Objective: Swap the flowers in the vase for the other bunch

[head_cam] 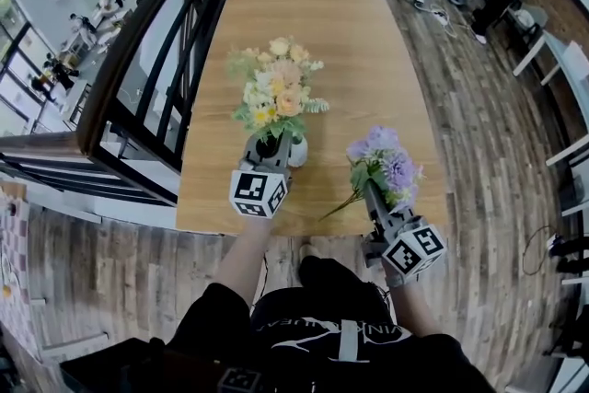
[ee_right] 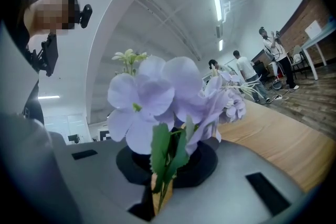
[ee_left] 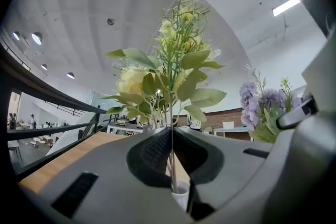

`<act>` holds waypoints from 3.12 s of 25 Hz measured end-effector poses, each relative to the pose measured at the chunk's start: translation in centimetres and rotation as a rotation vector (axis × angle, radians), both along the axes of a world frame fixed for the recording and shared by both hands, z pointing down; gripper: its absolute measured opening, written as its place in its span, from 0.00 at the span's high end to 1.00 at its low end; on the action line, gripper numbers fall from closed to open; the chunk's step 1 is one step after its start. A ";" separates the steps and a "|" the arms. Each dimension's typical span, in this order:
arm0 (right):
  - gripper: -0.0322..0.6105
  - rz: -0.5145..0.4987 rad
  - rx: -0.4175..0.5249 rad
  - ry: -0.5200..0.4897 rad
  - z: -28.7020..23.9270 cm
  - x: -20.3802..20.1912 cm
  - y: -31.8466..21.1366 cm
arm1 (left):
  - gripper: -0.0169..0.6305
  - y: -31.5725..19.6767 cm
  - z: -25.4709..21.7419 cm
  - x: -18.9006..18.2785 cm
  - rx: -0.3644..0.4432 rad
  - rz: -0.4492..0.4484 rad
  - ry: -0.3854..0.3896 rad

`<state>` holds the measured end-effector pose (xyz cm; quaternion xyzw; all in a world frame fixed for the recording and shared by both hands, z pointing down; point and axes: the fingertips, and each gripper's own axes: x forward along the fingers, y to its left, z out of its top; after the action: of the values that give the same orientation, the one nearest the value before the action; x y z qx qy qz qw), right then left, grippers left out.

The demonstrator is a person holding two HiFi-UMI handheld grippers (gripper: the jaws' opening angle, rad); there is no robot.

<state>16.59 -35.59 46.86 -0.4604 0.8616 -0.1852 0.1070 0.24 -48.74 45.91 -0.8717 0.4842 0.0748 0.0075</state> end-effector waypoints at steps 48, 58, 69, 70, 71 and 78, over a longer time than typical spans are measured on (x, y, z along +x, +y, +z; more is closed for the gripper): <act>0.88 -0.219 0.069 -0.085 -6.0 -8.7 -3.6 | 0.95 6.5 -8.9 -13.2 0.106 -0.210 -0.001; 0.88 -0.235 0.156 -0.076 -9.1 -9.9 -5.5 | 0.95 7.6 -7.3 -15.0 0.086 -0.252 -0.001; 0.88 -0.207 0.222 -0.054 -11.5 -8.9 -8.0 | 0.95 8.2 -5.6 -15.9 0.053 -0.286 0.009; 0.88 -0.203 0.226 -0.048 -11.6 -8.7 -8.2 | 0.95 8.2 -5.4 -15.8 0.050 -0.288 0.011; 0.88 -0.197 0.228 -0.042 -11.7 -8.3 -8.5 | 0.95 8.1 -5.3 -15.7 0.046 -0.289 0.012; 0.88 -0.163 0.250 -0.020 -12.5 -6.9 -10.5 | 0.95 7.4 -4.9 -15.3 0.028 -0.291 0.017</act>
<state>9.69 -46.10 34.34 -0.3701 0.9114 -0.0892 0.1564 -15.03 -41.32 40.98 -0.7915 0.6044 0.0871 0.0261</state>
